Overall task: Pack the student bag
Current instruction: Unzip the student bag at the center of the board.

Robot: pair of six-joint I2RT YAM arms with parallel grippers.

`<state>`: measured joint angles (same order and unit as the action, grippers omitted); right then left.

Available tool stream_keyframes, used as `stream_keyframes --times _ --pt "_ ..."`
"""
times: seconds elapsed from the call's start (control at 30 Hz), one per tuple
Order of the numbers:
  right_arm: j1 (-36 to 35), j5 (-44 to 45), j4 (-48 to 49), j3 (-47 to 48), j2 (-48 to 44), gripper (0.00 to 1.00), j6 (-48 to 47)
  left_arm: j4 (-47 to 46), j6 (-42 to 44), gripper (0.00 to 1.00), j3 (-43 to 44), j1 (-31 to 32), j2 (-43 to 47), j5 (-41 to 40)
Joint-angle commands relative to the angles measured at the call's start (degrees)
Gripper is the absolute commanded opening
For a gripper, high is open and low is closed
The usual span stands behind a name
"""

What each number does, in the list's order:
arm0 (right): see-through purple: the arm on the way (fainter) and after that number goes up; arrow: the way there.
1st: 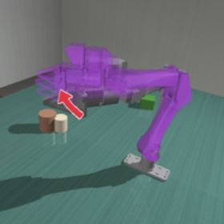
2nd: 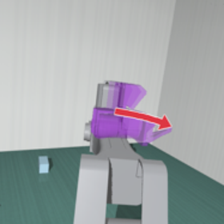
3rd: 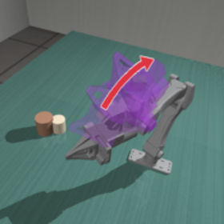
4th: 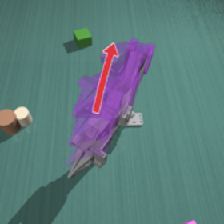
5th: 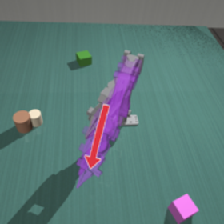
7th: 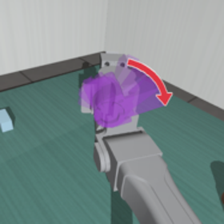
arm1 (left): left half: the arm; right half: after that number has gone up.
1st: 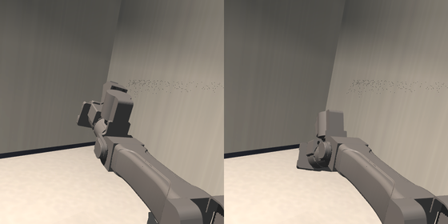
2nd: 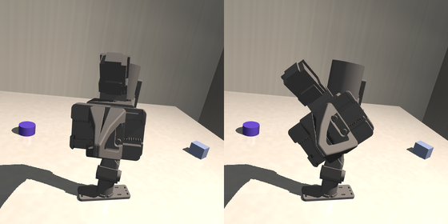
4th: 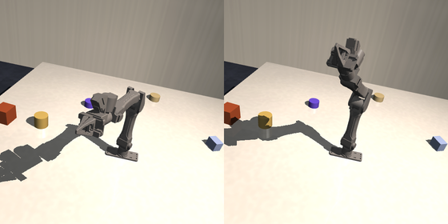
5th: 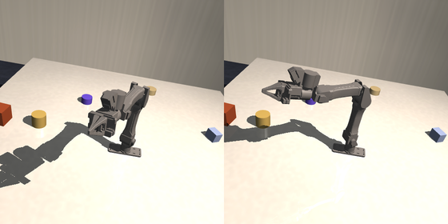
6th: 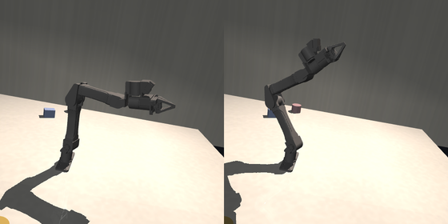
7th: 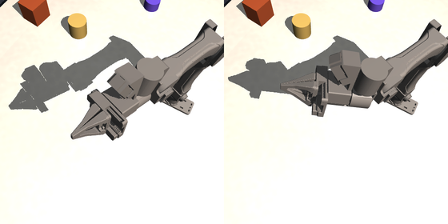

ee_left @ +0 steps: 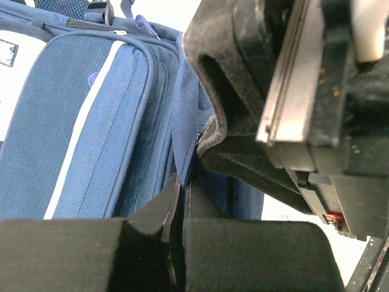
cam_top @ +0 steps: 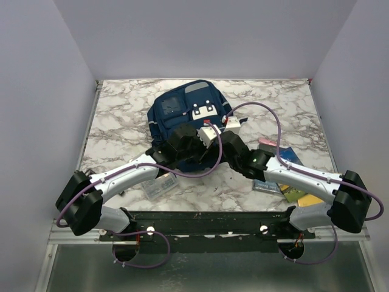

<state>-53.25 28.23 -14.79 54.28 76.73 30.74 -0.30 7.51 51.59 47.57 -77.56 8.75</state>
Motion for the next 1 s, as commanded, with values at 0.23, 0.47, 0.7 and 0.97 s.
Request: stream_keyframes --times 0.23,0.47,0.7,0.97 --pt "0.34 -0.57 -12.38 9.77 -1.49 0.00 -1.66 -4.70 -0.12 0.00 0.45 0.09 3.33 -4.36" --pt "1.33 -11.21 -27.68 18.17 -0.13 0.00 -9.46 -5.09 0.13 0.00 0.05 0.07 4.08 -4.18" --pt "2.35 -6.62 -31.76 19.27 2.55 0.00 -21.99 -5.30 0.61 0.00 -0.34 0.07 5.44 -5.34" --pt "5.00 2.68 -26.29 13.31 2.86 0.00 -33.99 -6.49 2.76 0.00 -2.13 0.08 9.22 -10.16"
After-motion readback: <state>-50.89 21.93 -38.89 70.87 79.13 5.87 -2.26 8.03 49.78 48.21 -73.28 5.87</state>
